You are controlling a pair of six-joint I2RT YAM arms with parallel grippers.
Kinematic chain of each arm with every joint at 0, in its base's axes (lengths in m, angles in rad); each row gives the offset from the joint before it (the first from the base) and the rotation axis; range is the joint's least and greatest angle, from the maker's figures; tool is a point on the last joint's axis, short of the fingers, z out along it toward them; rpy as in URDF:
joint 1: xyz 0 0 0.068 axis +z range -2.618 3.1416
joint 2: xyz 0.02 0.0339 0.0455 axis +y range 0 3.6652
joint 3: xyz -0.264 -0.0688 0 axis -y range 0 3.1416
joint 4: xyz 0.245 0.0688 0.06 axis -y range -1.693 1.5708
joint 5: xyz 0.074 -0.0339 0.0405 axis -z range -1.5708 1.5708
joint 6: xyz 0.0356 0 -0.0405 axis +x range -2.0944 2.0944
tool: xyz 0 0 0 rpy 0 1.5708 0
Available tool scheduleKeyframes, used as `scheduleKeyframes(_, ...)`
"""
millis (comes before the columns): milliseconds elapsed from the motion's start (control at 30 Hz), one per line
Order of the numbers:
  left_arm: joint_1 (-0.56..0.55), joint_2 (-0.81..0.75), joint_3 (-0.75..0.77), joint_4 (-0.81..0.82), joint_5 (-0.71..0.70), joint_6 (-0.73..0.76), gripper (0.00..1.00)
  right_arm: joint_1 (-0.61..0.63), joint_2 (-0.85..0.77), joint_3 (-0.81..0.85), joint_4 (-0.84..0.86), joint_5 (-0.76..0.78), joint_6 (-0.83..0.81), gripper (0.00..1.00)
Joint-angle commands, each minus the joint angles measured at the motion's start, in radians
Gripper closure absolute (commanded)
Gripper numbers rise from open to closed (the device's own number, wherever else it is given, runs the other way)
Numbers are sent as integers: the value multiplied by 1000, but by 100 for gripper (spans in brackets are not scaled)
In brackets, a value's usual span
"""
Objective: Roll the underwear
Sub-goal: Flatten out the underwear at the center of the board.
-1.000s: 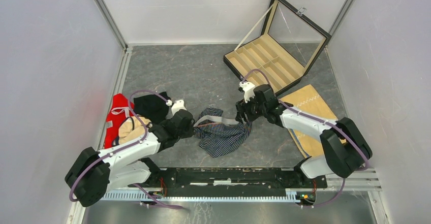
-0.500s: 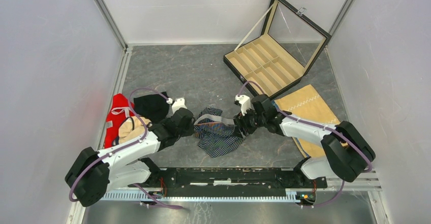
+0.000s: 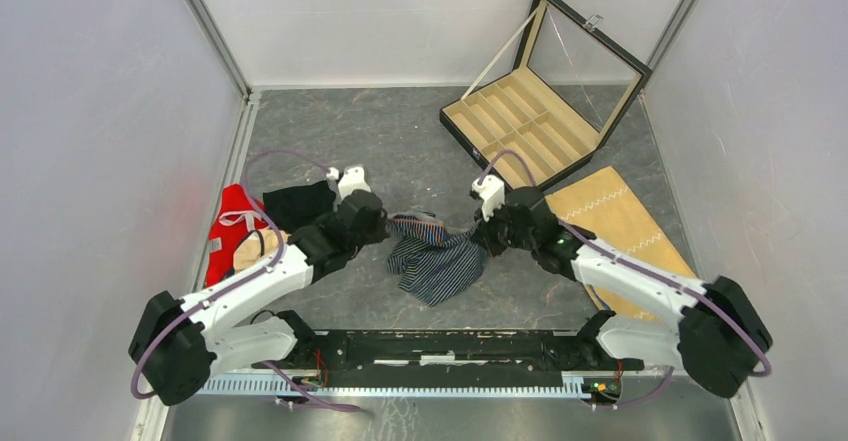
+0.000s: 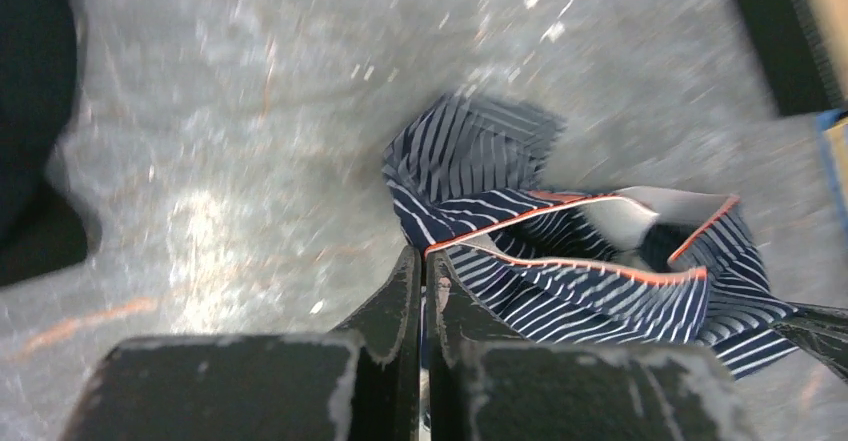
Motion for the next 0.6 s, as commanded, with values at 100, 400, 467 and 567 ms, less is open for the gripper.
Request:
scheduleKeyframes(100, 2, 54, 336, 22, -128, 141, 98, 3, -191, 284, -95, 339, -117, 100)
scheduleKeyframes(400, 4, 48, 388, 76, -104, 192, 98, 2, -352, 221, -202, 385, -111, 100)
scheduleKeyframes(467, 4, 16, 274, 100, -65, 169, 98, 4, -411, 80, -179, 349, -29, 97)
scheduleKeyframes(567, 3, -29, 80, 145, 44, 115, 98, 6, -497, -153, -152, 308, 98, 80)
